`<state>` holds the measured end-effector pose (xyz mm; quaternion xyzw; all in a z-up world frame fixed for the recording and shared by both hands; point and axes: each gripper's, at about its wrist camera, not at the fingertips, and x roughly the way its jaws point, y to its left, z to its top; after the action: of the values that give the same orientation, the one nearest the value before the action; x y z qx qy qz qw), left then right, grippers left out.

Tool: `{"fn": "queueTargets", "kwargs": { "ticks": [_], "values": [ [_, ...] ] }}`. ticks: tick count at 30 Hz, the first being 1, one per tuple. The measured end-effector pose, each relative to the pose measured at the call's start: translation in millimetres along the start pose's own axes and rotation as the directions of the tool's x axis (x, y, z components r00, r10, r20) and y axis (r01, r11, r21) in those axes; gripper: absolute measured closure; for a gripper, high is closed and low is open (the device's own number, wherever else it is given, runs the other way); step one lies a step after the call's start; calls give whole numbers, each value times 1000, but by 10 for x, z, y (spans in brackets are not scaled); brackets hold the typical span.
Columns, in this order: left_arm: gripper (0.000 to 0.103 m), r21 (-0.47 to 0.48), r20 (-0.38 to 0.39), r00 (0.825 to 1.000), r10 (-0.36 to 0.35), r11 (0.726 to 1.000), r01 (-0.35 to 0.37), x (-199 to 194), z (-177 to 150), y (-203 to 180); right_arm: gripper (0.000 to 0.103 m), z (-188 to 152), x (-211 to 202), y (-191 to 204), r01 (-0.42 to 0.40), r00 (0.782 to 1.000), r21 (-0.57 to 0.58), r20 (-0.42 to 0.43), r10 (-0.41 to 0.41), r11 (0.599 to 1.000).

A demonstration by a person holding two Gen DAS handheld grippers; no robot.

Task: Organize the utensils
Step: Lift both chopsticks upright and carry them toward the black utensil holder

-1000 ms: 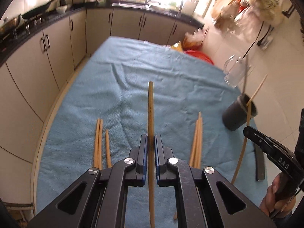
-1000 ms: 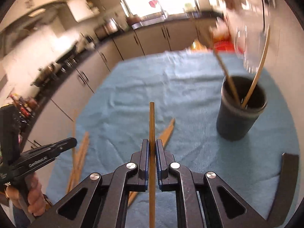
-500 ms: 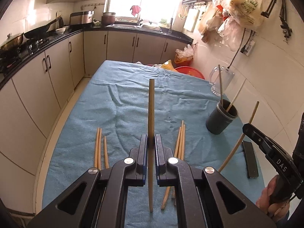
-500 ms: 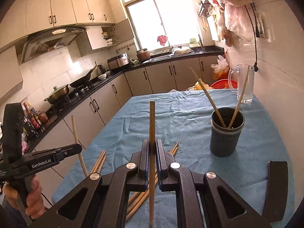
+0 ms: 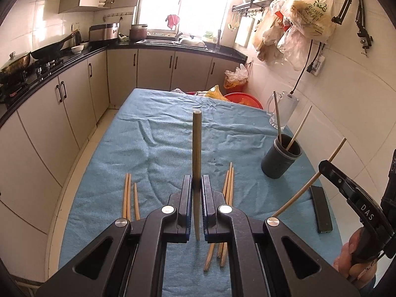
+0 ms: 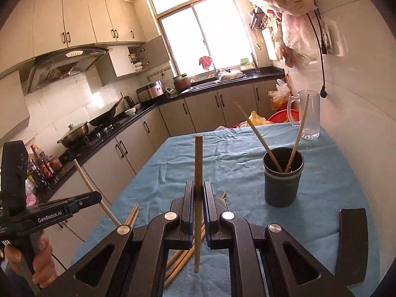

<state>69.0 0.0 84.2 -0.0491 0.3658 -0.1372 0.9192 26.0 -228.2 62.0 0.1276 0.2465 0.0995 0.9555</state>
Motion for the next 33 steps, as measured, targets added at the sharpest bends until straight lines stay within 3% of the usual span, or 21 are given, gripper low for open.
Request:
{"fn": "queueTargets", "kwargs": {
  "ticks": [33],
  "values": [
    [97, 65, -1, 1000, -24, 998, 24, 18, 54, -358, 95, 39, -217, -168, 17, 1000, 44, 23, -18, 999]
  ]
}}
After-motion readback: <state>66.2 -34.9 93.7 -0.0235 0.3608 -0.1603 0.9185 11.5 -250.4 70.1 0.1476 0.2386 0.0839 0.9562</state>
